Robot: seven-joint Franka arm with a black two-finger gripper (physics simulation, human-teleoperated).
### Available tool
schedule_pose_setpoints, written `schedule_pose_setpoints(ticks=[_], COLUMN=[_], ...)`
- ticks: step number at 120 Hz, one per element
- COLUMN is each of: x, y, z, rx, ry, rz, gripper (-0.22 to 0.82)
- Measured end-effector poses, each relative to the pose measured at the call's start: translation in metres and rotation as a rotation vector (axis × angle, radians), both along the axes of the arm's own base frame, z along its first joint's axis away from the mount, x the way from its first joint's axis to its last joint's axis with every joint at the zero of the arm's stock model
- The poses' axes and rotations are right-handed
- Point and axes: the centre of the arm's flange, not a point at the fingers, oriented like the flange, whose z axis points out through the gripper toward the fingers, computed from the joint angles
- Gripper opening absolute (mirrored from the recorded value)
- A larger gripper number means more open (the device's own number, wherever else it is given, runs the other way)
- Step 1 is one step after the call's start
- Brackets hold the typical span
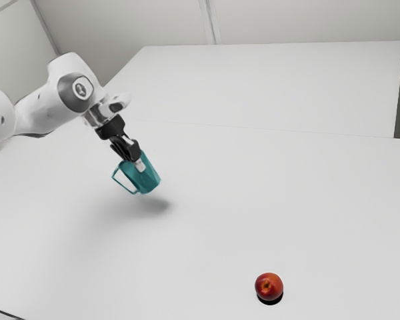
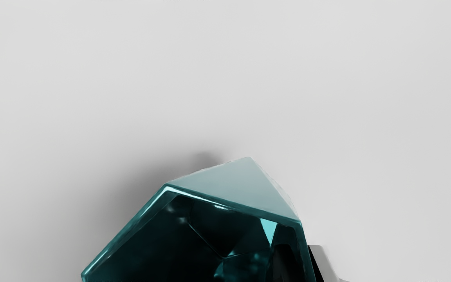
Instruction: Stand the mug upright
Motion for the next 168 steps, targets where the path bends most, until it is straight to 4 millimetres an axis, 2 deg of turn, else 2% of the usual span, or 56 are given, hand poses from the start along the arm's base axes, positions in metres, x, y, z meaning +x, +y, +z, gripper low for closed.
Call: schedule_pose_setpoints(ticks=[12, 20, 46, 70, 95, 104, 116, 126, 137, 151, 168], x=[0.006, 0.007, 0.006, 0.014, 0.018, 0.018, 0.018, 0.017, 0.015, 0.027, 0.049], y=[-0.009, -0.017, -0.028, -0.033, -0.032, -0.033, -0.033, -0.036, -0.038, -0.038, -0.029], z=[0.011, 0.010, -0.022, -0.053, -0.071, -0.073, -0.072, -0.060, -0.031, 0.025, 0.097], rx=[0.153, 0.217, 0.329, 0.364, 0.373, 0.371, 0.361, 0.354, 0.344, 0.319, 0.305], ry=[-0.026, -0.039, -0.058, -0.047, -0.028, -0.025, -0.024, -0.038, -0.068, -0.106, -0.150], rz=[-0.031, -0.037, -0.007, 0.033, 0.084, 0.098, 0.119, 0.130, 0.145, 0.173, 0.203], gripper=[-0.18, -0.18, -0.18, -0.18, -0.18, -0.10, 0.13, 0.28, 0.40, 0.48, 0.54])
